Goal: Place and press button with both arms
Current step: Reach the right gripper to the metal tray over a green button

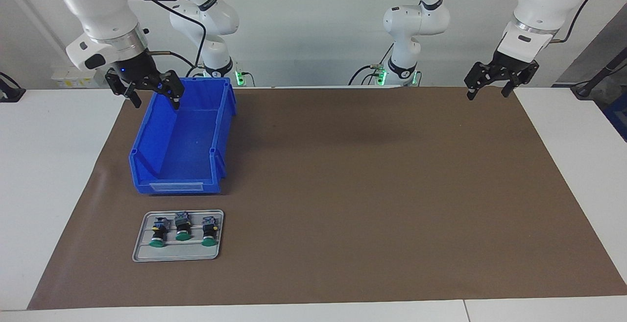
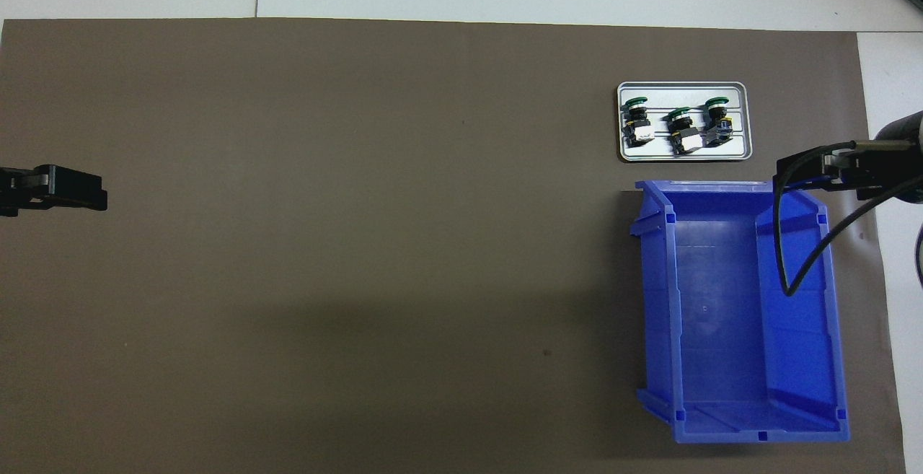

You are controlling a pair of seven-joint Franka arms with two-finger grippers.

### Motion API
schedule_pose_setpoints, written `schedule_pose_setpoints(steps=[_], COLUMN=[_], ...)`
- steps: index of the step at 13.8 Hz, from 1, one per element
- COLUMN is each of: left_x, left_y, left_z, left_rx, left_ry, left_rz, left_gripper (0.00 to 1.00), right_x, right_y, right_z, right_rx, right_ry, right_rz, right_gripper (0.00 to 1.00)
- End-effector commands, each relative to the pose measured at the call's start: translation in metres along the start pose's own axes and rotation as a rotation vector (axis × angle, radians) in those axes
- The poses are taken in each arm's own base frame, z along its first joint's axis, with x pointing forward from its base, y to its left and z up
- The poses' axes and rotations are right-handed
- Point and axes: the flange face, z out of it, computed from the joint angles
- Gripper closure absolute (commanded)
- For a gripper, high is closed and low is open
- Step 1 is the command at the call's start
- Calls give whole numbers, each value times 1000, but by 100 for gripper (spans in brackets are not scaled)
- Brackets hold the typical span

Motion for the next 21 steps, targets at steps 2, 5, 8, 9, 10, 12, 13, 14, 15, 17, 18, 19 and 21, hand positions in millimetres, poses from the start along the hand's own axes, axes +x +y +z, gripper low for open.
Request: schedule_pose_setpoints(steps=[2, 5, 8, 9, 10, 12, 13, 14, 15, 17, 18, 19, 21], left_x=[-3, -3, -3, -3, -3, -3, -3, -3, -3, -3, -3, -3, -3], left_y=[-3, -3, -3, -2, -3, -3, -3, -3, -3, -2, -3, -3, -2], left_z=[1, 1, 1, 1, 1, 1, 1, 1, 1, 1, 1, 1, 1], left_rx=[18, 17, 17, 18, 17, 18, 18, 17, 18, 17, 18, 18, 18], left_ry=[-9, -9, -9, -9, -9, -9, -9, -9, -9, -8, -9, -9, -9], left_rz=[1, 1, 0, 2, 1, 1, 1, 0, 1, 2, 1, 1, 2], left_gripper=[0, 0, 0, 0, 0, 0, 0, 0, 0, 0, 0, 0, 0], right_x=[-9, -9, -8, -5, -1, 9, 17, 28, 39, 57, 66, 76, 93], right_y=[0, 1, 4, 5, 8, 6, 6, 6, 5, -1, -1, -1, 3], right_z=[-1, -2, -1, 3, 6, 19, 30, 44, 57, 83, 93, 107, 134], right_rx=[18, 18, 18, 6, 8, 12, 14, 17, 23, 28, 32, 33, 35], right_ry=[-5, -4, -3, -7, 2, 41, 49, 46, 62, 72, 90, 104, 120], right_rz=[7, 13, 19, 19, 23, 20, 19, 16, 12, -3, -9, -14, -48], right_gripper=[0, 0, 1, 2, 2, 2, 2, 2, 2, 2, 2, 2, 7])
